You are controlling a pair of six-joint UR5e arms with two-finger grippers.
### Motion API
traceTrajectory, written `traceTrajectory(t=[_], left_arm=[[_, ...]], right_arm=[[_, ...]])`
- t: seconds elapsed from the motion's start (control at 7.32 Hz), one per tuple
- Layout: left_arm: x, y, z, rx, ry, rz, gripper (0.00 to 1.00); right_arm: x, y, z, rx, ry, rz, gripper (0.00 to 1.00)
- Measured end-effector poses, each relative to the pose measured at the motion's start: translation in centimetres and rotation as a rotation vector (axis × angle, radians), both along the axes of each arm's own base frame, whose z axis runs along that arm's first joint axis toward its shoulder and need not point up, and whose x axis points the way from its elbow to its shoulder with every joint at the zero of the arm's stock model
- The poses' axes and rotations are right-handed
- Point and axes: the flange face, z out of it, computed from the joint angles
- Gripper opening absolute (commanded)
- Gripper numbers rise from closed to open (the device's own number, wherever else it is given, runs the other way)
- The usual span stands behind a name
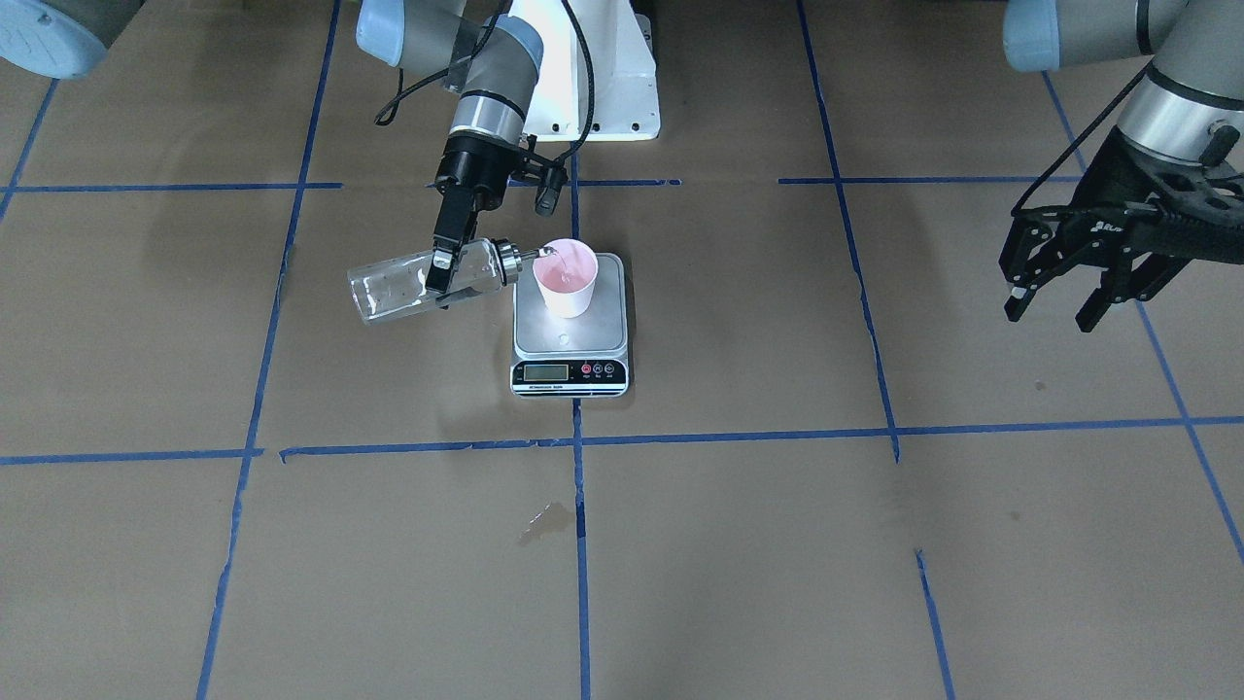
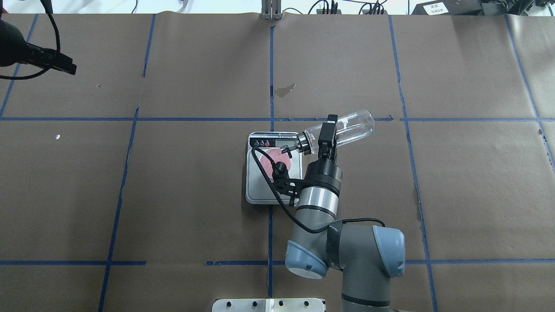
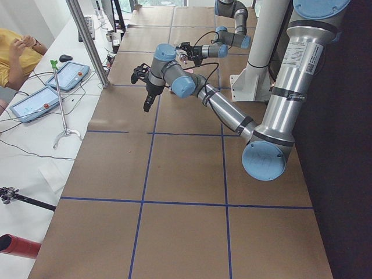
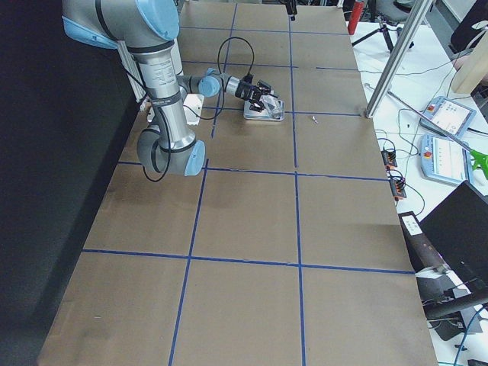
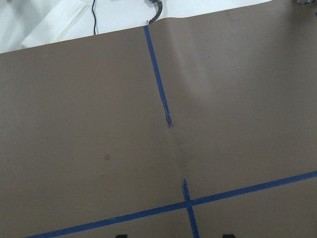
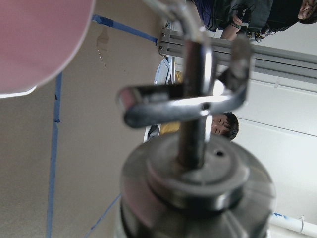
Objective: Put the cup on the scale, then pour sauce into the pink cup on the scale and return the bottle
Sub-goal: 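Tilt the bottle spout over the pink cup with the right gripper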
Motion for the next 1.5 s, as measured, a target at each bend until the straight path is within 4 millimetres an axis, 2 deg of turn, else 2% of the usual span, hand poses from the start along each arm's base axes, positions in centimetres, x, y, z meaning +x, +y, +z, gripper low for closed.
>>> traceTrajectory(t=[0.68, 1.5], left_arm=[[0.0, 0.02, -0.01, -0.004, 0.002, -0.002, 0.71], [0.06, 0.05, -0.03, -0.005, 0.003, -0.001, 0.71]], right_arm=[[0.31, -0.11, 0.13, 0.01, 0.171, -0.021, 0.0], [1.01, -0.46, -0.36, 0.011, 0.163, -0.017, 0.0]])
